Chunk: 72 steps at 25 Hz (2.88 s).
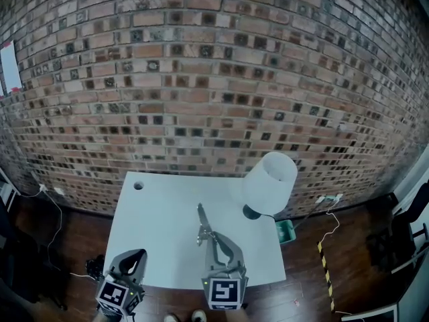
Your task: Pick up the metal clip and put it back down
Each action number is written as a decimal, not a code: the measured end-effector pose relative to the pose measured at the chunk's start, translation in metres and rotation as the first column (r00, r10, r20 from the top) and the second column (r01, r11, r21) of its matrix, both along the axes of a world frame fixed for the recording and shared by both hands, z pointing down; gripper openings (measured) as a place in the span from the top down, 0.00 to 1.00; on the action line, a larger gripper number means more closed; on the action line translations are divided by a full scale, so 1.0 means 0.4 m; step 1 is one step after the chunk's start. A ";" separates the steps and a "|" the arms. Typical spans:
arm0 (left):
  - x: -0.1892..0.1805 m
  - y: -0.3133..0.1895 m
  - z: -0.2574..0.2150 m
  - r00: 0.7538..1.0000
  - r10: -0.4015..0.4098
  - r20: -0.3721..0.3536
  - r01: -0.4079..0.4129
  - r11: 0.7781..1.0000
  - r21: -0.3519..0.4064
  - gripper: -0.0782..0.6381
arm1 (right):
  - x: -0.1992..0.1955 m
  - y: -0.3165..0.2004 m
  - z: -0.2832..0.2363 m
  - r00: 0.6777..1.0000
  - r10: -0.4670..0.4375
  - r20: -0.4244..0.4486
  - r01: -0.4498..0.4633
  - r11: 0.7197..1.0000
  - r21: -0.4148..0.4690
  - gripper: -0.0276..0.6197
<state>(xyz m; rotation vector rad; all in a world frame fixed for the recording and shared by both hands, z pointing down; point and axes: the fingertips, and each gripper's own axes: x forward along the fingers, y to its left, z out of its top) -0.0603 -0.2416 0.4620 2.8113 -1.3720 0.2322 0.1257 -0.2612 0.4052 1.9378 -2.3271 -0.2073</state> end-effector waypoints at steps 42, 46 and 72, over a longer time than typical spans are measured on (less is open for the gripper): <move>-0.007 0.027 -0.133 0.995 -0.060 -0.075 0.071 0.985 0.160 0.87 | 0.067 0.123 0.006 0.998 0.034 0.048 -0.034 0.999 0.008 0.95; -0.020 0.025 -0.119 0.994 -0.075 -0.074 0.086 0.984 0.154 0.87 | 0.064 0.106 0.021 0.999 0.025 -0.032 -0.024 1.000 0.012 0.95; -0.146 -0.013 0.014 0.979 -0.203 -0.004 0.203 0.979 -0.031 0.87 | -0.126 -0.100 0.534 0.424 -0.287 -0.859 0.094 0.957 -0.274 0.95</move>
